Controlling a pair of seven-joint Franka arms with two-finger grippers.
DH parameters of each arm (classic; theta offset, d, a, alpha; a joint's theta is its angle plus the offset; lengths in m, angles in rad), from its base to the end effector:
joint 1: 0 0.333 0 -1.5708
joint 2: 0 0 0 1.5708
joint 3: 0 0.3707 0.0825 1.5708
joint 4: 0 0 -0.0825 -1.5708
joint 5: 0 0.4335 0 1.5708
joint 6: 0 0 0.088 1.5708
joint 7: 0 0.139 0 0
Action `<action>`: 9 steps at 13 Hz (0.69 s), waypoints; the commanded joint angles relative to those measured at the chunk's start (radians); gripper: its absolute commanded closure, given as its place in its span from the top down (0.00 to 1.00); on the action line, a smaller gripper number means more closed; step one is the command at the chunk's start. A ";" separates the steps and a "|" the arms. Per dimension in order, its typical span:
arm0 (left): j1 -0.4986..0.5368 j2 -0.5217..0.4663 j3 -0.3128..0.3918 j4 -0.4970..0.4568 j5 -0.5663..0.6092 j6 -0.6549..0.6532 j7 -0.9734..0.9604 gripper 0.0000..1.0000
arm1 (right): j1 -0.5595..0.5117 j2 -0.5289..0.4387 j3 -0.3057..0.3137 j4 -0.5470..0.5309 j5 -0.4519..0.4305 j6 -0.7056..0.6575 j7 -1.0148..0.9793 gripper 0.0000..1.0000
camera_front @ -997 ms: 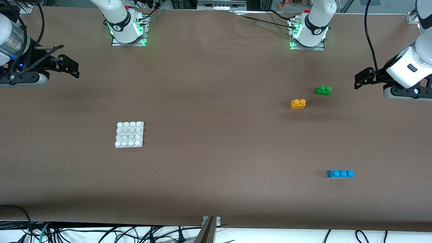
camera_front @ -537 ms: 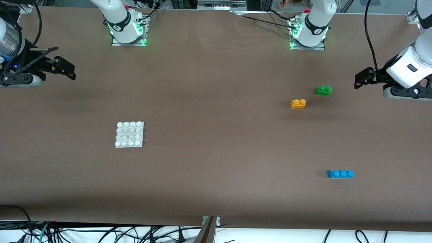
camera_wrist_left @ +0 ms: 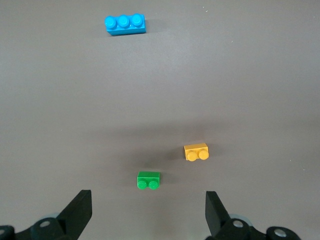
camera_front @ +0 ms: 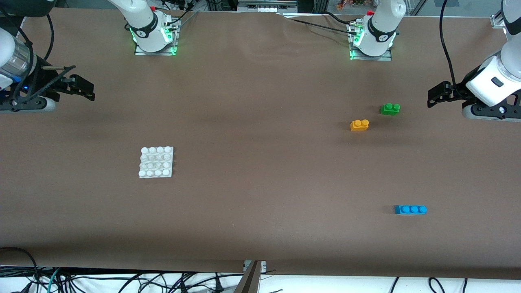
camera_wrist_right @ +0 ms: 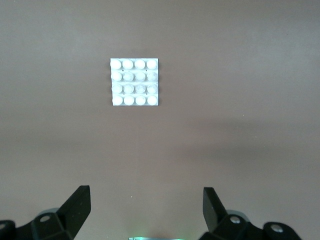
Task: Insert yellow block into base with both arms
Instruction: 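Move the right gripper down to the white base plate's edge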
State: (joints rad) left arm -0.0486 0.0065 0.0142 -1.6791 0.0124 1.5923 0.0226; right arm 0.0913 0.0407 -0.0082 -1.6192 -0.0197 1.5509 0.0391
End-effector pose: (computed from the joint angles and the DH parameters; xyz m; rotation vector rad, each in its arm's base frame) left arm 0.5994 -0.0189 0.5889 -3.1239 0.0904 0.1458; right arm 0.6071 0.0479 0.5959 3.1097 0.0695 -0.1675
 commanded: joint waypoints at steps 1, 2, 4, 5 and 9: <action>-0.008 0.010 0.007 0.024 -0.019 -0.018 -0.009 1.00 | -0.010 0.045 0.002 -0.040 0.004 0.081 -0.002 0.99; -0.008 0.010 0.007 0.024 -0.019 -0.018 -0.009 1.00 | -0.015 0.047 -0.003 -0.080 0.003 0.139 -0.013 0.99; -0.008 0.010 0.007 0.024 -0.019 -0.018 -0.009 1.00 | -0.018 0.056 -0.003 -0.139 0.007 0.214 -0.013 0.99; -0.008 0.010 0.007 0.024 -0.019 -0.018 -0.009 1.00 | -0.018 0.056 -0.001 -0.169 0.006 0.254 -0.012 0.99; -0.008 0.010 0.007 0.024 -0.019 -0.018 -0.009 1.00 | -0.019 0.053 -0.001 -0.376 0.006 0.525 0.004 0.99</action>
State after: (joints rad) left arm -0.0487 0.0076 0.0142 -1.6789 0.0124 1.5923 0.0226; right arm 0.0829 0.1228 -0.0158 -1.8859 -0.0197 1.9664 0.0392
